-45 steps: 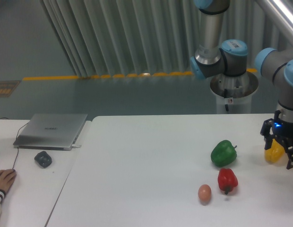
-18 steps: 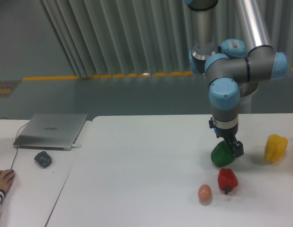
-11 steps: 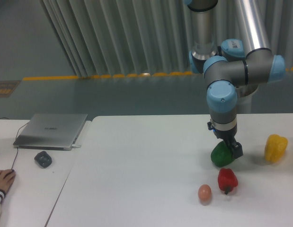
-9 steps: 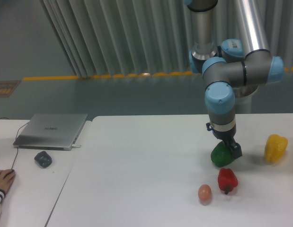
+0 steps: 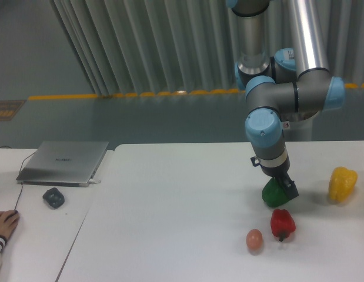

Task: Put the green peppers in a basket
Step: 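Close the gripper on the green pepper's stem, then lift the green pepper and carry it past the yellow pepper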

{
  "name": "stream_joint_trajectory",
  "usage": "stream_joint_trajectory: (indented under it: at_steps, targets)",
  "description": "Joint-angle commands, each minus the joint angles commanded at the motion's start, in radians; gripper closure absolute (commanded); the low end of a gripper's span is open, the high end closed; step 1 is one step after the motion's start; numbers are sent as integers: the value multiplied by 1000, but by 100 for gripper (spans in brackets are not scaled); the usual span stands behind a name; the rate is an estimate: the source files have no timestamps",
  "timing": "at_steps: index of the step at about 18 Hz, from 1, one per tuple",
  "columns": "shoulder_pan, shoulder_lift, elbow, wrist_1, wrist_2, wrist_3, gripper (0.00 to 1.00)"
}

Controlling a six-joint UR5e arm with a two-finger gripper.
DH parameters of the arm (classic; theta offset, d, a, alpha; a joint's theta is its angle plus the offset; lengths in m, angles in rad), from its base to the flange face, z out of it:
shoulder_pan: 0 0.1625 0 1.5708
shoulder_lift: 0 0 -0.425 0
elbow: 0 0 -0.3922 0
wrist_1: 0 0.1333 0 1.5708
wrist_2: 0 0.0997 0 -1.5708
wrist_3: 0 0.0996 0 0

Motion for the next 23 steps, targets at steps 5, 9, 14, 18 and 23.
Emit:
stream_joint_trajectory:
  at_steps: [5, 9, 14, 18, 23]
  targets:
    - [-12, -12, 0, 0, 28, -2, 0]
    - [-14, -18, 0, 0, 46, -2, 0]
    - [-18, -25, -2, 0, 48, -3, 0]
    - [-21, -32, 2, 0, 48, -3, 0]
    - [-23, -37, 6, -3, 52, -3, 22]
